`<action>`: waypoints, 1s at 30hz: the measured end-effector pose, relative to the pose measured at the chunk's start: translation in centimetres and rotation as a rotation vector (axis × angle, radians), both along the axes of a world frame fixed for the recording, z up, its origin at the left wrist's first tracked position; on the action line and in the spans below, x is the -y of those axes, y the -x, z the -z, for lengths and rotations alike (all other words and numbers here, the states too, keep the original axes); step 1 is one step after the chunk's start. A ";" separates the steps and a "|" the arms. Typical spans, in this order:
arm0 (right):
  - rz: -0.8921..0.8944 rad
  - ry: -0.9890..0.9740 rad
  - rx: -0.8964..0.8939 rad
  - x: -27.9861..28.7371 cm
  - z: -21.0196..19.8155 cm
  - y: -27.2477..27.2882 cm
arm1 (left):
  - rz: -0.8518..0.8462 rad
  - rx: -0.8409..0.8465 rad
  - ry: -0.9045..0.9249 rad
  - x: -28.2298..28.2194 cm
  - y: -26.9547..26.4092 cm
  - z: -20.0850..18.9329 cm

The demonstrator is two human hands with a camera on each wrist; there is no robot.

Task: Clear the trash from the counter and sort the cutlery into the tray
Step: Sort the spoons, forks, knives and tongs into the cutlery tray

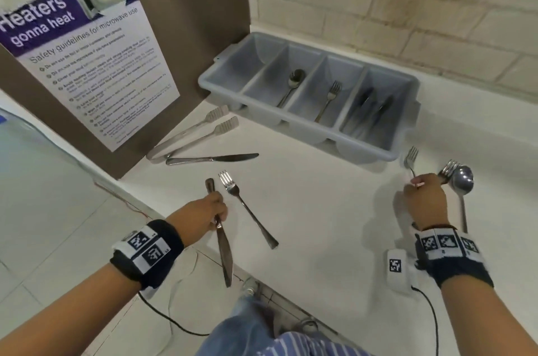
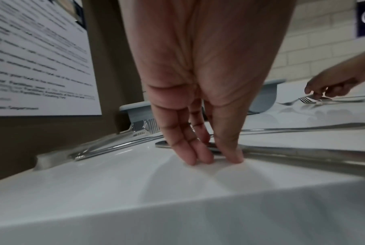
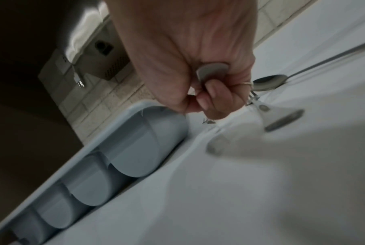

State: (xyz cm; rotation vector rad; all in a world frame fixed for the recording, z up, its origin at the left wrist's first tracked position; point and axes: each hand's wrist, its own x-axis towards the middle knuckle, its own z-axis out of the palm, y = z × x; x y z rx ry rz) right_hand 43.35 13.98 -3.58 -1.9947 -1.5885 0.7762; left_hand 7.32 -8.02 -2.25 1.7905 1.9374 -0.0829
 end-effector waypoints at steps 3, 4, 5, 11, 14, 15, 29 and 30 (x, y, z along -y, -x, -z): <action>0.064 -0.070 -0.053 1.4 -1.2 -0.6 | 0.124 -0.065 0.046 -1.2 0.3 0.0; 0.073 -0.108 -0.055 1.9 -1.9 -0.6 | 0.187 -0.142 0.070 -1.5 0.4 -0.2; 0.081 -0.139 -0.060 2.4 -2.7 -0.4 | 0.241 -0.220 0.096 -1.8 0.6 -0.3; -0.021 -0.302 -0.155 4.1 -7.2 4.2 | 0.203 -0.085 -0.097 -3.2 3.3 -0.8; -0.068 -0.318 -0.168 2.8 -8.7 8.6 | 0.042 0.222 -0.204 -3.9 4.8 -2.8; -0.080 -0.314 -0.170 1.9 -9.1 10.3 | -0.019 0.338 -0.206 -4.2 5.1 -3.7; -0.272 0.223 0.324 -11.0 -4.1 27.2 | -0.293 0.975 -0.405 -13.4 10.1 -6.8; -0.285 0.257 0.336 -10.9 -4.0 27.4 | -0.289 0.992 -0.385 -13.8 10.3 -6.9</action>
